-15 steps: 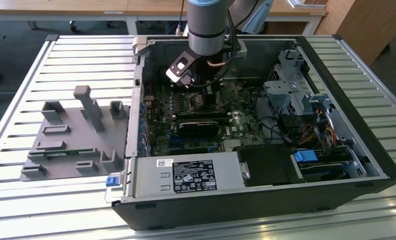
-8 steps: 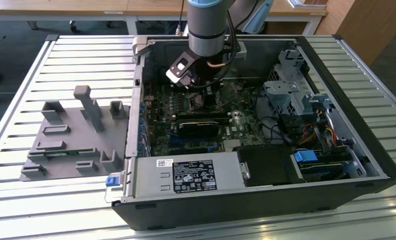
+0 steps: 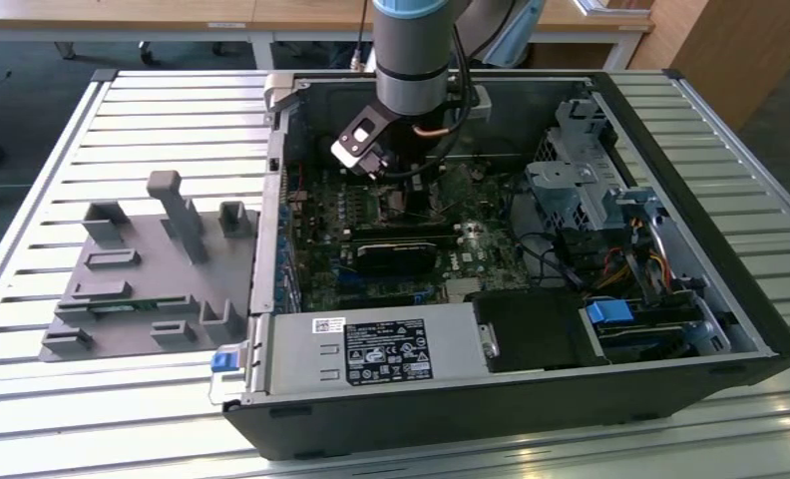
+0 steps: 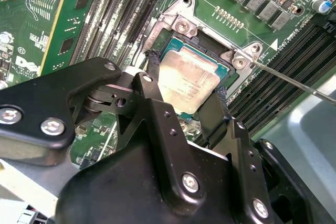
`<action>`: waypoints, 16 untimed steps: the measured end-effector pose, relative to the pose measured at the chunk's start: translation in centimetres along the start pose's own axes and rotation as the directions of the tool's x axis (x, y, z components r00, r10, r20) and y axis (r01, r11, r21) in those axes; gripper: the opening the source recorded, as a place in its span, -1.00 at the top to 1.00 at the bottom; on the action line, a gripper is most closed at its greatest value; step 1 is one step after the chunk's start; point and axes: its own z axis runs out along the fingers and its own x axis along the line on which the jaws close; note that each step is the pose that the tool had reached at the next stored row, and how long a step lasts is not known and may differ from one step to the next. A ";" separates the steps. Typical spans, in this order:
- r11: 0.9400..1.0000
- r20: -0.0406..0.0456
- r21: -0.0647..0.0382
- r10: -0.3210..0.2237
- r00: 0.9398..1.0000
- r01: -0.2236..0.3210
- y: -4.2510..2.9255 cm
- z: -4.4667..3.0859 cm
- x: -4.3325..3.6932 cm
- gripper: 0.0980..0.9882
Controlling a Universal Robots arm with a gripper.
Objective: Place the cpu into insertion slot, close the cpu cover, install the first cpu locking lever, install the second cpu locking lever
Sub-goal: 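Place the cpu into insertion slot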
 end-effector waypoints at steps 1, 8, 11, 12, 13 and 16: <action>1.000 0.000 0.000 0.000 1.000 0.000 0.00 0.00 0.00 0.00; 1.000 0.001 0.000 0.008 1.000 -0.008 0.05 0.02 0.00 0.00; 1.000 0.001 0.000 0.010 1.000 -0.010 0.05 0.04 0.00 0.00; 1.000 0.001 0.000 0.010 1.000 -0.010 0.05 0.04 0.00 0.00; 1.000 0.001 0.000 0.010 1.000 -0.010 0.05 0.05 0.00 0.00; 1.000 0.001 0.000 0.010 1.000 -0.010 0.05 0.06 0.00 -0.02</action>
